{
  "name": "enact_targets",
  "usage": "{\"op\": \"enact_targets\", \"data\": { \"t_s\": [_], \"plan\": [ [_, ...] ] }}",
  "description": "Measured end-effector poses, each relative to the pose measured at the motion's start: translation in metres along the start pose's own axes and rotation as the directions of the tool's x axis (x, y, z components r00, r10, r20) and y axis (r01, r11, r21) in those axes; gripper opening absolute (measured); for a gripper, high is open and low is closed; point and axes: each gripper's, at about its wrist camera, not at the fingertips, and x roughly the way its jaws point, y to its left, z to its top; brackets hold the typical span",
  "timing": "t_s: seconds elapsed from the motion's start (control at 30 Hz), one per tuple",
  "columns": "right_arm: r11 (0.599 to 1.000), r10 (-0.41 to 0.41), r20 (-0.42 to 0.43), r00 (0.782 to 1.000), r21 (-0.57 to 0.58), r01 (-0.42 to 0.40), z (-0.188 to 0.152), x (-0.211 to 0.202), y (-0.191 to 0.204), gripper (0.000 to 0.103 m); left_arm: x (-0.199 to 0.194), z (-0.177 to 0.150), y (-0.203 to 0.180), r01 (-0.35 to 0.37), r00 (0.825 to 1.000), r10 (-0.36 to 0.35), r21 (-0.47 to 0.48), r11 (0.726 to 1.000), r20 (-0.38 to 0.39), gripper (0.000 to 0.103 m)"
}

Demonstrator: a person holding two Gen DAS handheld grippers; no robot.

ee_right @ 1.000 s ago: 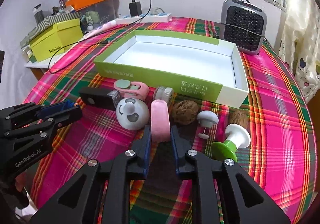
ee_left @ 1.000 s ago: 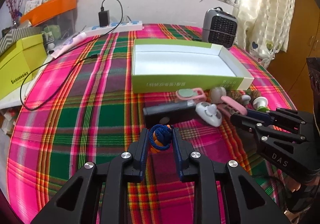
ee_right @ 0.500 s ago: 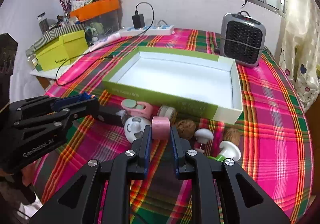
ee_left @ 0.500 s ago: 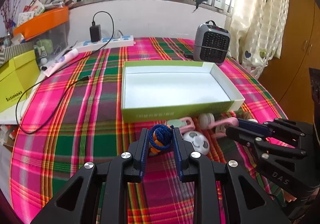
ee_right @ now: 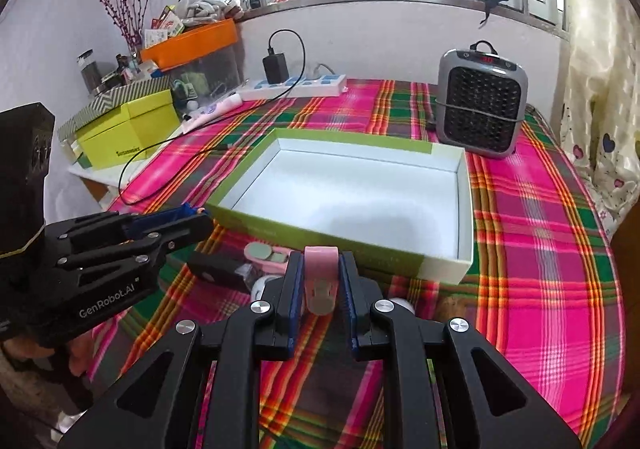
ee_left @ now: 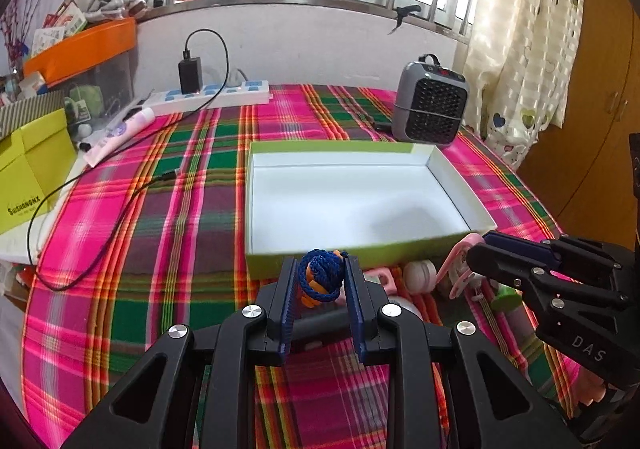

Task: Organize objects
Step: 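Carry the blue rope ball and pink case over the box with both grippers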

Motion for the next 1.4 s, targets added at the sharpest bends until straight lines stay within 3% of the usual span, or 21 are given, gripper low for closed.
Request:
{"op": "enact_targets", "data": {
  "t_s": [0.27,0.53,0.83,1.4],
  "plan": [
    [1.0,0.019,0.009,1.0,-0.002,-0.019,0.035,0.014,-0.007,0.018,0.017,0.028,0.008,0.022,1.0,-0.022,-0.007,1.0,0.009,0.021],
    [0.999,0.023,-0.06,0.998,0.032,-0.021,0.065,0.056,-0.027,0.018,0.056,0.055,0.012,0.007,1.0,-0.006,0.025,1.0,-0.019,0.022],
    [0.998,0.039,-0.147,0.988,0.062,-0.03,0.081,0.099,-0.045,0.018,0.098,0.073,0.013,0.015,0.998,-0.012,0.05,0.999,-0.063,0.022],
    [0.999,0.031,-0.207,0.978,0.049,-0.021,0.105,0.144,-0.048,0.019,0.14,0.087,0.018,-0.004,0.992,0.012,0.064,0.998,-0.128,0.022]
  ]
}}
